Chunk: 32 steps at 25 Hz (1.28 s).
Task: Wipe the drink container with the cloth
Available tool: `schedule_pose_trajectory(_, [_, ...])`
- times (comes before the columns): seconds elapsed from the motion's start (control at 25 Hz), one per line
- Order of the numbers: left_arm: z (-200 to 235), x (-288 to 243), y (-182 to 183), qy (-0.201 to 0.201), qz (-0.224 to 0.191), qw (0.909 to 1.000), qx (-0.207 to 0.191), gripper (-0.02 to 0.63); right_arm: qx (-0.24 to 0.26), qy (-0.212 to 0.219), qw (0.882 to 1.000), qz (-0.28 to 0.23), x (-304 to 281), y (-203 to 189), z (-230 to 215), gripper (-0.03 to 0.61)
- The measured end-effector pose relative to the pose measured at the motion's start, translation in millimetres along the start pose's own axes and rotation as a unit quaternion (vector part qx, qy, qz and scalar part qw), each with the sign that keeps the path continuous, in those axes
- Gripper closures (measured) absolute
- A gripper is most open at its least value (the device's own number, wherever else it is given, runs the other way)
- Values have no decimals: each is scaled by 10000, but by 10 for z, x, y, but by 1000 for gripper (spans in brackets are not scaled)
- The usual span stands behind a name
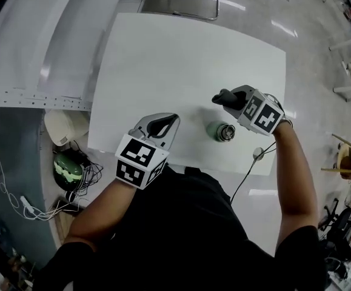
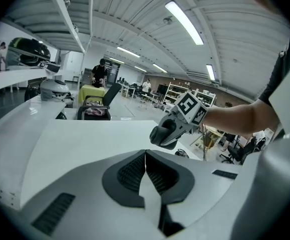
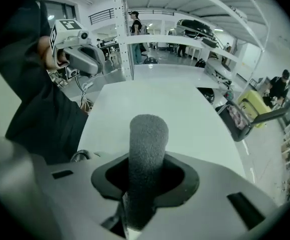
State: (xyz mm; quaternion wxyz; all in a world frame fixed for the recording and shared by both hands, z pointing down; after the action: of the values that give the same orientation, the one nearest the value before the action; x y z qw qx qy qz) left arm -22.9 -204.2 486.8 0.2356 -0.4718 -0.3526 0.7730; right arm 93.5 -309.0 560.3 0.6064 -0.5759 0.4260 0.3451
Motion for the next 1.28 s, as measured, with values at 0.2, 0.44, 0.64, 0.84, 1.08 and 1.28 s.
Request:
schedule_pose_trajectory(0.2, [-27,36,208,-212,-147,9993,-265,597,-397,-813,9948,-478,452,118,81,463])
schedule_pose_trajectory(0.44, [-145,57,341,-703,-244,9957,-543,598,-1579,-1946,9596,-1280,966,224,190,463])
schedule_pose_trajectory(0.64, [-227,111,356,-1030,-209,9909,-843,597,-2395,-2727,9111,-1954,1324,270,397,463])
schedule_pose_trajectory(0.84, [-359,148,300,-1459,-158,9824,-1153,597,-3217,-3273,8523,-2510,1490,162,648,463])
schedule_pose_trajectory(1.08, [-542,197,225,-1790,-164,9744,-1354,597,-4284,-3526,7660,-3247,1581,0,1009,463])
schedule_pose_trajectory(1.28, [-677,287,250,-1849,-349,9723,-1388,597,-4628,-3378,7272,-3780,1571,-2,1293,462])
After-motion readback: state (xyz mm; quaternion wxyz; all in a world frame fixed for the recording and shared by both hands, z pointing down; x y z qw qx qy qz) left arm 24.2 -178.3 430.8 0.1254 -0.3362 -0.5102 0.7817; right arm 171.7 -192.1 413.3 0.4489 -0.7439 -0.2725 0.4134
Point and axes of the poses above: the fingertips, and each gripper's own axes: x backward along the fingers, z to its left, y out of its top, the point moved 1 cm from there along x, backward along the fingers, and after that the axes turned 1 degree about z, right-handed, at the moved point
